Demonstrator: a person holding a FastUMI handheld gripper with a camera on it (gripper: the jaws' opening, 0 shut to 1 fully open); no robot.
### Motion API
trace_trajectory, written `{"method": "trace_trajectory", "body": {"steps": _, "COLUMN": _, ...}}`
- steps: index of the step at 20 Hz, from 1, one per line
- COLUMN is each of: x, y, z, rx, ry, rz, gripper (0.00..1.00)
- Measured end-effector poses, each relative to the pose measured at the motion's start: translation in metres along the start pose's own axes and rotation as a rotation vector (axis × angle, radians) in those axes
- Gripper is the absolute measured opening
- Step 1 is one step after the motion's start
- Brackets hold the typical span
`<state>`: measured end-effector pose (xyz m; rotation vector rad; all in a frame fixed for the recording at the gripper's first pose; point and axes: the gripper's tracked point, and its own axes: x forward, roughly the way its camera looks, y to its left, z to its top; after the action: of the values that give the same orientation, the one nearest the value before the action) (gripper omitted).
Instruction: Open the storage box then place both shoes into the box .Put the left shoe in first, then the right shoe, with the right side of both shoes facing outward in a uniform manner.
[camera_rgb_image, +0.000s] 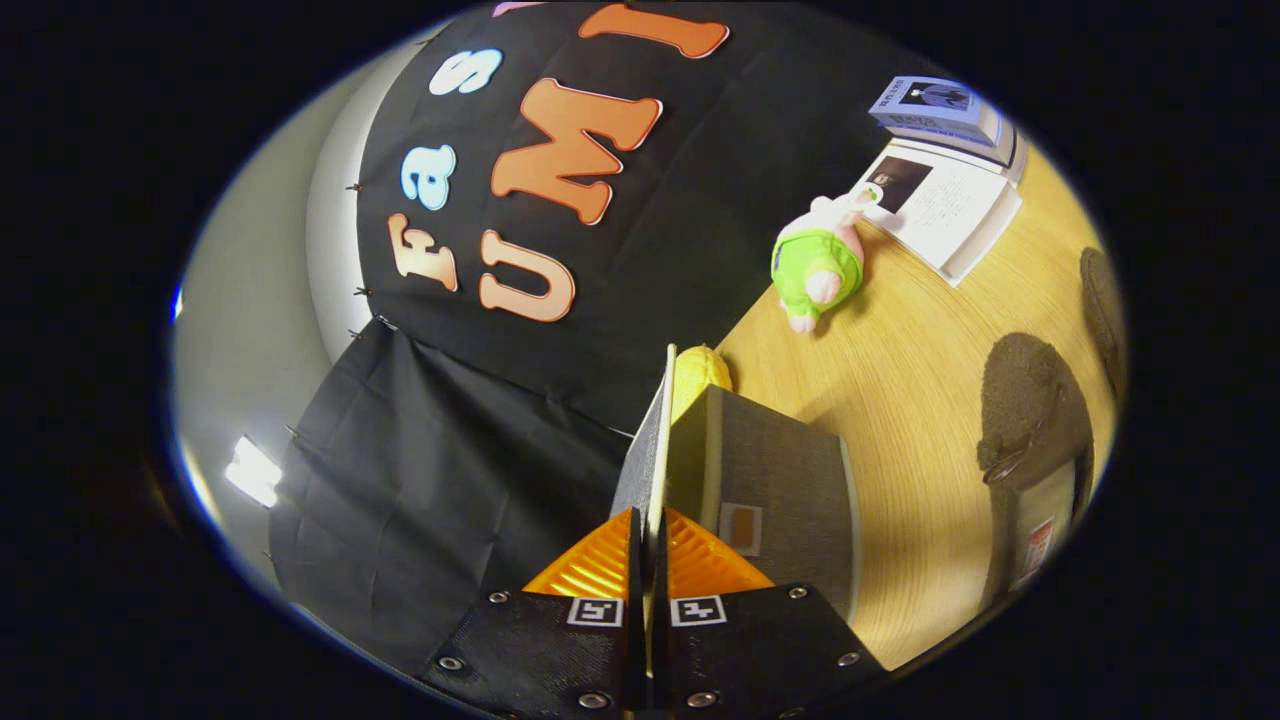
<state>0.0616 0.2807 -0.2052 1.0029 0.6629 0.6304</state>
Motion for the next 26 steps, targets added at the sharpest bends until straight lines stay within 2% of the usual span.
{"method": "trace_trajectory", "body": {"steps": 5, "x": 0.001, "y": 0.057, "z": 0.002, "rx": -0.080, "ry": -0.028, "rz": -0.022, "gripper": 0.03}}
{"method": "trace_trajectory", "body": {"steps": 10, "x": 0.026, "y": 0.124, "z": -0.009, "rx": -0.143, "ry": -0.058, "rz": -0.047, "gripper": 0.03}}
{"method": "trace_trajectory", "body": {"steps": 17, "x": 0.096, "y": 0.215, "z": -0.076, "rx": -0.318, "ry": -0.025, "rz": -0.044, "gripper": 0.09}}
{"method": "trace_trajectory", "body": {"steps": 21, "x": 0.129, "y": 0.230, "z": -0.117, "rx": -0.361, "ry": 0.025, "rz": -0.045, "gripper": 0.13}}
{"method": "trace_trajectory", "body": {"steps": 25, "x": 0.146, "y": 0.237, "z": -0.132, "rx": -0.377, "ry": 0.026, "rz": -0.057, "gripper": 0.15}}
{"method": "trace_trajectory", "body": {"steps": 26, "x": 0.149, "y": 0.238, "z": -0.134, "rx": -0.385, "ry": 0.023, "rz": -0.057, "gripper": 0.18}}
